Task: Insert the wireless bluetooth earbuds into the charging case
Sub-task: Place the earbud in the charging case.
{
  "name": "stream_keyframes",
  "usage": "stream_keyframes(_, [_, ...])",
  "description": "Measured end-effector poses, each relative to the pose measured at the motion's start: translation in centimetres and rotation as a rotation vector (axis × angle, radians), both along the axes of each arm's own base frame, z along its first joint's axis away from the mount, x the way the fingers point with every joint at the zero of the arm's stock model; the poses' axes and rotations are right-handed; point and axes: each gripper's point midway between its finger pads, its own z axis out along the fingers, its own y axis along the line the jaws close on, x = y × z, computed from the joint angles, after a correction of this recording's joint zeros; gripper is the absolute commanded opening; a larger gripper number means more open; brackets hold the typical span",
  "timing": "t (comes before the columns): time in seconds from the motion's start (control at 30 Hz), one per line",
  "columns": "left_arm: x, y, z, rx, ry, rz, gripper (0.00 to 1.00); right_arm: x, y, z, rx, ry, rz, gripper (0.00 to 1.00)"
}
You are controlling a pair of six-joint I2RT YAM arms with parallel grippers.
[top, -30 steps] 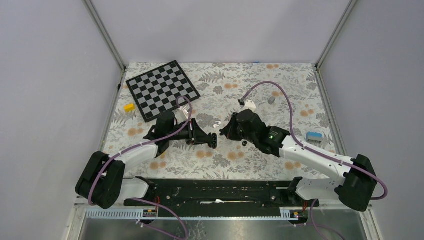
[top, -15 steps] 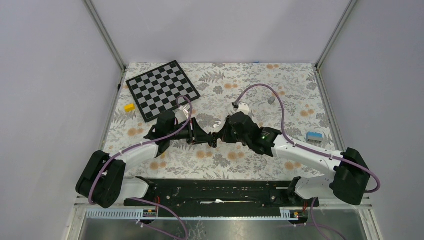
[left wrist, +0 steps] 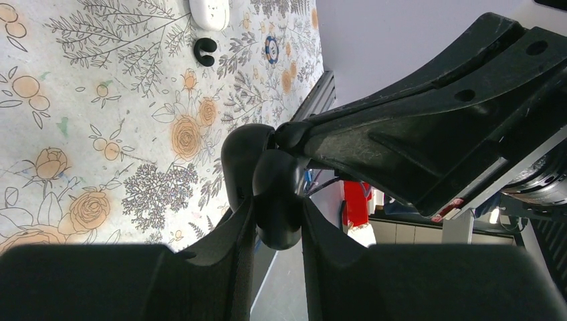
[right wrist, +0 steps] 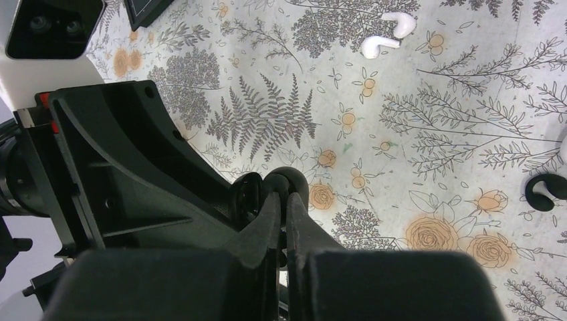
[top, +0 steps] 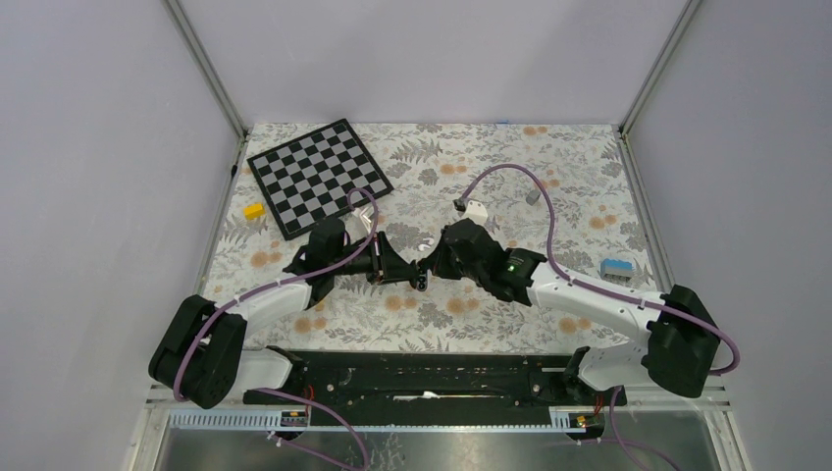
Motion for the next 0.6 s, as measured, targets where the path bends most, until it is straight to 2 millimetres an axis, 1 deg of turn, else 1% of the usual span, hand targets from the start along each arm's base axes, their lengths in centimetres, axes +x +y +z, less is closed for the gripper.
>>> stream_keyframes(0.37, [0.16,0.01,-0.07,0.004,-0.001,0.009,0.01,0.2,0.13,-0.27,-0.005,-0.006,-0.028,0.0])
stream_keyframes(0.6, [0.34,0.02,-0.12,0.007,-0.001,0.021,0.01,-0.03,0.75,-0.64,-0.014,0.002,-0.027,0.0])
